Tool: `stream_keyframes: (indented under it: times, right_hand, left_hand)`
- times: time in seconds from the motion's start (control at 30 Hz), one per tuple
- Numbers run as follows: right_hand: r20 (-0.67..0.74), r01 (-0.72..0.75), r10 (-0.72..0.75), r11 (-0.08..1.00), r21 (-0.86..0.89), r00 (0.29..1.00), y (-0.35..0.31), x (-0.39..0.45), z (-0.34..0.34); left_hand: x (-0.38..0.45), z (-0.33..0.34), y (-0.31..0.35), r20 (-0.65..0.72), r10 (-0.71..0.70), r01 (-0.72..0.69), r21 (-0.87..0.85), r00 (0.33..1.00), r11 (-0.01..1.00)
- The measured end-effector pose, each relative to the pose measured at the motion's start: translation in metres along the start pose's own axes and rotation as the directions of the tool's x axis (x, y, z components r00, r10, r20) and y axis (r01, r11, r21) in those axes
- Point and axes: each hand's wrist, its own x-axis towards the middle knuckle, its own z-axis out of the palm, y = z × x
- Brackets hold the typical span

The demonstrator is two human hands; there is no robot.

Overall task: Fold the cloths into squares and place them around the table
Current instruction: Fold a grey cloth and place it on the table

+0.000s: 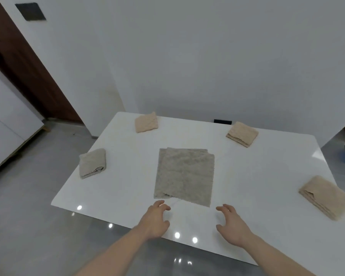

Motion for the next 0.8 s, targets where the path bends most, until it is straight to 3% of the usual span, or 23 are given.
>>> stream_keyframes:
  times: [0.2,0.4,0.47,0.6,0.67,0.8]
  right_hand:
    - [-0.072,0.002,-0.002,1.000,0.000,0.997,-0.031,0.032,0.015]
    - [-0.210,0.103,-0.091,0.993,0.050,0.973,-0.021,0.105,0.039]
    - [-0.349,0.167,-0.146,0.985,0.031,0.926,-0.009,0.128,0.061]
    - [-0.629,0.217,-0.214,0.973,-0.073,0.747,0.000,0.145,0.101]
    - [-0.676,0.241,-0.272,0.960,-0.142,0.685,0.003,0.147,0.110]
    - [-0.710,0.282,-0.312,0.945,-0.165,0.631,0.010,0.152,0.114]
  left_hand:
    - [0.050,-0.014,-0.030,0.027,0.097,-0.098,0.046,0.995,0.994]
    - [0.124,0.013,-0.064,-0.191,0.303,-0.271,0.175,0.934,0.947]
    - [0.139,0.036,-0.076,-0.307,0.369,-0.311,0.224,0.877,0.924]
    - [0.148,0.066,-0.094,-0.478,0.420,-0.351,0.231,0.772,0.908]
    - [0.152,0.068,-0.096,-0.500,0.437,-0.361,0.247,0.747,0.899]
    - [0.156,0.070,-0.095,-0.539,0.461,-0.352,0.297,0.705,0.887]
